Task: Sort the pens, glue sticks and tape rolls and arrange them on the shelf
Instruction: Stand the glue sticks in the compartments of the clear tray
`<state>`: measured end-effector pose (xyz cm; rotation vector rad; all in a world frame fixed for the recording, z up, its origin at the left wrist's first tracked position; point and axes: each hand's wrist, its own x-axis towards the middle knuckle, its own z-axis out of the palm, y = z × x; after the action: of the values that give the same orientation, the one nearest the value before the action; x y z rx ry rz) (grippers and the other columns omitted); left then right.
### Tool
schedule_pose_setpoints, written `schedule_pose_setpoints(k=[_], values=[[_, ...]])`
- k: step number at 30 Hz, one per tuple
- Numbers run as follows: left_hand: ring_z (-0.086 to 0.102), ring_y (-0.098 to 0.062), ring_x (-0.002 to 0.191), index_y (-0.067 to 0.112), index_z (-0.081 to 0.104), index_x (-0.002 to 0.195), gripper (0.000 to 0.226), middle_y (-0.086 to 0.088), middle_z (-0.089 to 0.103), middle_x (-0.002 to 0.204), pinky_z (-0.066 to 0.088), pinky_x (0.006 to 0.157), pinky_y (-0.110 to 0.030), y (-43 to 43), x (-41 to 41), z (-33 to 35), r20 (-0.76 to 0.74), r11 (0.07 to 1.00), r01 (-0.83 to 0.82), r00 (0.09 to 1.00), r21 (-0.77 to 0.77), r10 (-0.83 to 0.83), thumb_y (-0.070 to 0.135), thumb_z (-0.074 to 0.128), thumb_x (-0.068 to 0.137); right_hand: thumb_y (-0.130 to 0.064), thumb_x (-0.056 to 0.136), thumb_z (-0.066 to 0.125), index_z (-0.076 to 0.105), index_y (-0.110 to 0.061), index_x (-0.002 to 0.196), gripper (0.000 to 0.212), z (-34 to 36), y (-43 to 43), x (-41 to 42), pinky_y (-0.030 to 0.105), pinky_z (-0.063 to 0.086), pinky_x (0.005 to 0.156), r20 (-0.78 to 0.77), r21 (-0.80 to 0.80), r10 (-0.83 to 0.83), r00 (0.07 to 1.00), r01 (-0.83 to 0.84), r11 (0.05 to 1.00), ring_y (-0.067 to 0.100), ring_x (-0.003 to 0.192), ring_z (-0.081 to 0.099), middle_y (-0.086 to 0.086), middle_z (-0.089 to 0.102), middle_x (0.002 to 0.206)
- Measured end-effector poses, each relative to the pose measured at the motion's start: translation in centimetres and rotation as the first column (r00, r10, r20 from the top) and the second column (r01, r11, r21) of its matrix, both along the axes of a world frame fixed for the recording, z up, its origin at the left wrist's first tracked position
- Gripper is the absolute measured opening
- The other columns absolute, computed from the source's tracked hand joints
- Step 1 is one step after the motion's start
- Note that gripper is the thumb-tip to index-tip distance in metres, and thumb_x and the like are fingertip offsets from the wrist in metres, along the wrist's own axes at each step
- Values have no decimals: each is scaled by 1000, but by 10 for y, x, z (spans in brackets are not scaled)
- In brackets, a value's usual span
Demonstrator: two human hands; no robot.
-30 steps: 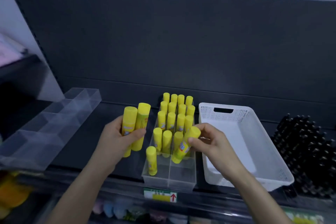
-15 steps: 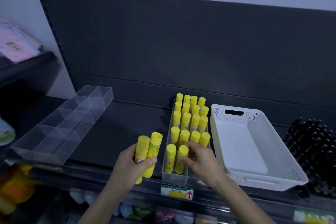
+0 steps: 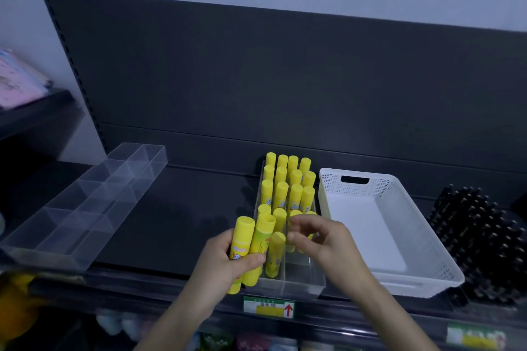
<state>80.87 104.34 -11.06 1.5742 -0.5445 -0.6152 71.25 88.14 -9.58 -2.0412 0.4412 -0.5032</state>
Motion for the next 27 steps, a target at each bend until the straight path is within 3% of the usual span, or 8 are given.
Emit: schedule_pose_setpoints(k=[3,7,10,13,17,20,23,27], values=[[67,-8,65,15,68,86,28,3,72,70,51,58,-20,-17,-5,7,9,997,61,998,-36,-61,18,75,60,-24,75,74,69,-28,80,8,7,0,-3,17,44,70,62,149,50,997,-58,987,1,70,56,-11,65,71],[66,-4,69,20,68,88,22,7,72,73,50,62,-19,-37,-12,15,51,990,136,990,-30,-134,4,73,74,-43,65,65,67,-7,79,39,7,-4,-5,30,45,70,82,147,89,993,-101,984,10,70,51,13,60,77],[67,-7,74,23,67,88,17,6,71,76,52,66,-19,-41,-11,18,116,993,115,987,-18,-112,10,70,79,-30,73,63,66,-4,89,31,9,-11,-11,37,50,78,140,318,32,990,-76,945,19,78,59,22,65,90],[59,-9,54,21,61,92,6,5,61,60,49,56,-19,-33,-6,19,190,997,70,979,22,-73,18,62,86,-23,90,54,56,-5,89,19,9,-24,-20,40,49,75,2,390,-17,1000,15,921,24,76,57,19,58,79],[46,-12,48,14,51,91,20,3,49,54,43,53,-26,-22,-5,14,199,990,93,973,103,-112,34,47,93,-32,96,42,50,-13,99,21,3,-33,-27,24,41,52,-385,48,21,923,-3,999,16,51,49,2,49,65],[48,-15,51,10,47,92,16,-4,54,62,42,56,-34,-17,-4,7,19,991,94,995,99,-97,25,42,97,-25,92,48,55,-11,109,23,-1,-34,-21,28,40,67,-562,-335,-38,827,-185,924,24,83,56,7,58,90],[52,-17,57,12,49,94,17,-5,58,68,43,57,-35,-12,-3,3,-71,990,118,991,75,-113,25,46,82,-20,85,55,61,-5,102,23,-4,-24,-9,25,36,68,-624,-461,-71,778,-293,838,27,92,54,13,53,103],[56,-14,63,11,53,97,11,-5,61,75,49,60,-26,-6,-6,1,1,991,118,993,58,-118,7,44,93,-17,83,61,54,-13,93,13,-5,-16,6,25,36,69,-623,-453,-80,778,-275,848,22,88,50,11,55,112]])
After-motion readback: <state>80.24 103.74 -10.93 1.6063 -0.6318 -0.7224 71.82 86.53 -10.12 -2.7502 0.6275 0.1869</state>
